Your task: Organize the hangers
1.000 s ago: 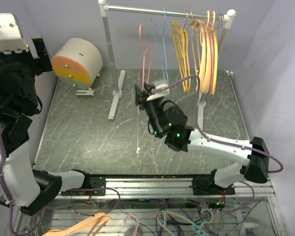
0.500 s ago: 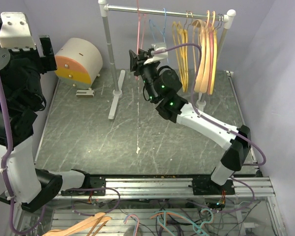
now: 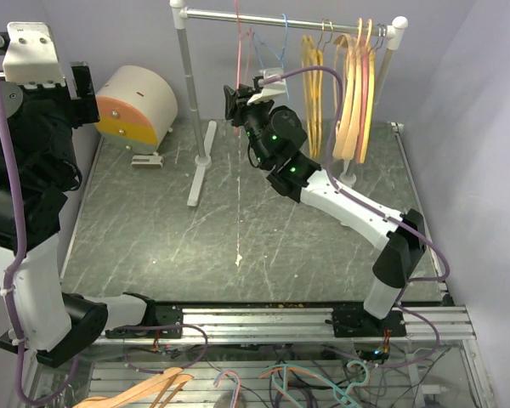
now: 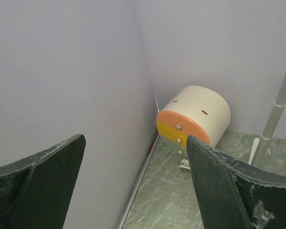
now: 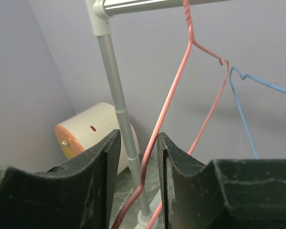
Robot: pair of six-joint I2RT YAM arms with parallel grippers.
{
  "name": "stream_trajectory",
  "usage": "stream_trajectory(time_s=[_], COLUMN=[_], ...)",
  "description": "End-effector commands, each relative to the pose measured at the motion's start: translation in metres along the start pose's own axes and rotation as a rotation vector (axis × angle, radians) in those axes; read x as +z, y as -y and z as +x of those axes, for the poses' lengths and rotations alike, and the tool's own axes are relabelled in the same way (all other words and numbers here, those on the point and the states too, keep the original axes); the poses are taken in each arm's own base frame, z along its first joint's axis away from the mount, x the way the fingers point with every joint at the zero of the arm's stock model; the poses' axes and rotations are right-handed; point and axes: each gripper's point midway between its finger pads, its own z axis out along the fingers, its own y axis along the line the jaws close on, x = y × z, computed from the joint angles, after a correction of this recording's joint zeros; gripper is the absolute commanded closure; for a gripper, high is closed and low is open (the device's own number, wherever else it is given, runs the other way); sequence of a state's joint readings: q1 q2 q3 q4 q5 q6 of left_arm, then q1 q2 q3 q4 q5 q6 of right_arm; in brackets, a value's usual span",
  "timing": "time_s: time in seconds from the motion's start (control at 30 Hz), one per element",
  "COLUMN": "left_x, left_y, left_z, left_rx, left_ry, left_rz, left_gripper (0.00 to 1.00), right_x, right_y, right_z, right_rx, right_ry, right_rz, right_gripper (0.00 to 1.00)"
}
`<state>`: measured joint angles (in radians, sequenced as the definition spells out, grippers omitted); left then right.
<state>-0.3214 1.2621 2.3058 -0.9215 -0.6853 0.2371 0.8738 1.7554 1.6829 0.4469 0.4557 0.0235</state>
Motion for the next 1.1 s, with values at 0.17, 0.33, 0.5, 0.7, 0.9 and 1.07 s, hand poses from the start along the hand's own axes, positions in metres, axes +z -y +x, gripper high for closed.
stream_trajectory(time_s=[0.17, 0.33, 0.5, 0.7, 0.9, 1.07], left_x=[0.004, 0.008, 0.012, 0.01, 0.008, 0.009], left_y=[-0.011, -0.013, -0.014, -0.014, -0.02, -0.021], left_z=[-0.005, -0.001, 0.006, 0.01, 0.01, 0.016], left_rx=[-0.009, 0.007, 0.03, 0.021, 0.019, 0.033], left_ry=[0.015, 0.002, -0.016, -0.021, -0.022, -0.034], left_rz=[-0.072, -0.106, -0.136, -0.118, -0.138, -0.15], left_gripper=[0.01, 0.01, 0.01, 0.01, 0.01, 0.01], right_x=[-0.005, -0.014, -0.022, -0.033, -0.053, -0.095], right_y=[0.009, 0.013, 0.015, 0.015, 0.011, 0.019], right_z=[0.019, 0.035, 0.042, 0.033, 0.025, 0.024], right_rx=[-0.002, 0.005, 0.01, 0.017, -0.022, -0.126], right_ry=[-0.025, -0.058, -0.08, -0.085, -0.147, -0.161], right_rz=[0.029, 0.035, 0.032, 0.011, -0.008, 0.367], right_gripper=[1.0, 1.0, 1.0, 0.45, 0.0, 0.0])
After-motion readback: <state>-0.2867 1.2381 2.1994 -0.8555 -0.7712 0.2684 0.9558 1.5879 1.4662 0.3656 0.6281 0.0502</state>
